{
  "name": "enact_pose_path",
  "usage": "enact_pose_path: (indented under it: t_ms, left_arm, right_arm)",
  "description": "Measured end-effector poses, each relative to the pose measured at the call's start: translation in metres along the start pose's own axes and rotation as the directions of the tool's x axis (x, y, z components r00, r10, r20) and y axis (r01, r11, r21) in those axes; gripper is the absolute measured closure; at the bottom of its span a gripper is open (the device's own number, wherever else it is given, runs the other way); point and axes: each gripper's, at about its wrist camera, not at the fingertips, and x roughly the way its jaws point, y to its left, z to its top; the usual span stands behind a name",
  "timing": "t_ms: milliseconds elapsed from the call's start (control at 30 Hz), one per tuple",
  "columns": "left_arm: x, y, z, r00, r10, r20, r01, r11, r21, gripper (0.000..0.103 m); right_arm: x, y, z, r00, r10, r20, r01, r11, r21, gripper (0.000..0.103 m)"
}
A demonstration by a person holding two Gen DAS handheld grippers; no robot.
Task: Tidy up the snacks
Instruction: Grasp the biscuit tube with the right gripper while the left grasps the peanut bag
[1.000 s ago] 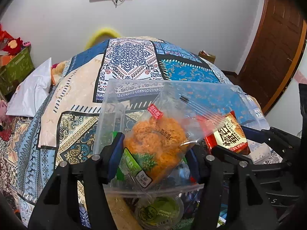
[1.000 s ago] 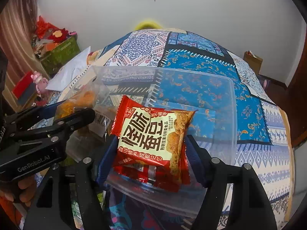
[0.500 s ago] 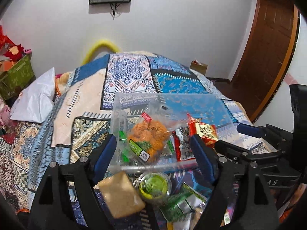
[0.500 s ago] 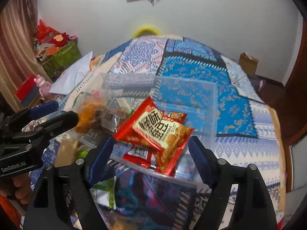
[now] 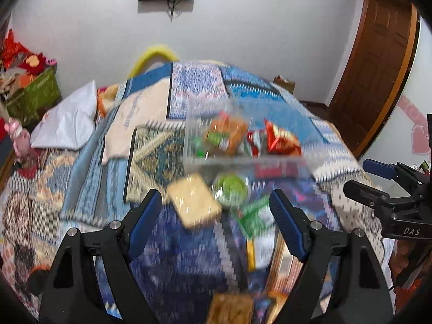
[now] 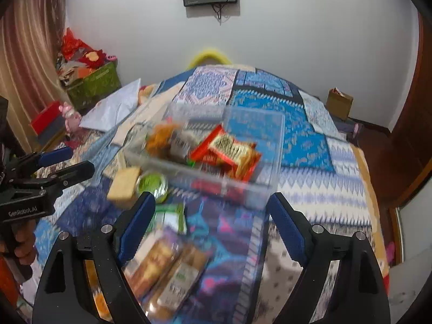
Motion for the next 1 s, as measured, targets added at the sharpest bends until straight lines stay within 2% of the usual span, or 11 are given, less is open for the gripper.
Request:
enact_pose_path:
  t_ms: [233,400,533,767,800,900,967,1000]
  left_arm:
    - [0.008,0.004,-0.049,0.995,-0.008,-0.101,0.006,1.000,-0.019,0.021]
    - [0.017,0.001,-0.076,0.986,-0.026,-0.165,0.020,0.999,-0.033,0.021]
    - [0.020,-0.004,-0.092,0.980,-0.029,-0.195,0.026,0.999,-0.018,0.021]
    - [0.017,-0.009,-0.110,0.974,-0.045,-0.222,0.047,0.999,0.004,0.021]
    - [0.018,-0.009,-0.114,0.972,-0.045,-0.233,0.048,0.999,0.007,0.021]
    - [0.025,-0.008,-0.123,0.963,-0.045,-0.266,0.050,0.999,0.013,0.021]
    - [0.029,-0.004,-0.128,0.961,-0.035,-0.275,0.039,0.999,0.008,0.021]
    - [0.030,-0.002,-0.130,0.961,-0.034,-0.273,0.036,0.999,0.000,0.023]
  right_arm:
    - [0.016,0.007,-0.042,0.995,0.012,-0.101,-0.010,1.000,0.026,0.018]
    - [0.041,0.009,-0.068,0.980,-0.002,-0.197,0.009,0.999,0.036,0.019]
    - [0.047,0.007,-0.075,0.978,0.045,-0.205,-0.026,0.995,0.097,0.019]
    - [0.053,0.014,-0.085,0.976,0.038,-0.215,-0.019,0.996,0.093,0.020]
    - [0.052,0.014,-0.085,0.977,0.038,-0.211,-0.018,0.995,0.097,0.022]
    - [0.049,0.012,-0.083,0.977,0.052,-0.207,-0.032,0.995,0.098,0.038]
    - [0.049,0.009,-0.083,0.977,0.059,-0.205,-0.039,0.994,0.101,0.053]
    - [0.049,0.007,-0.082,0.977,0.062,-0.205,-0.042,0.994,0.105,0.055]
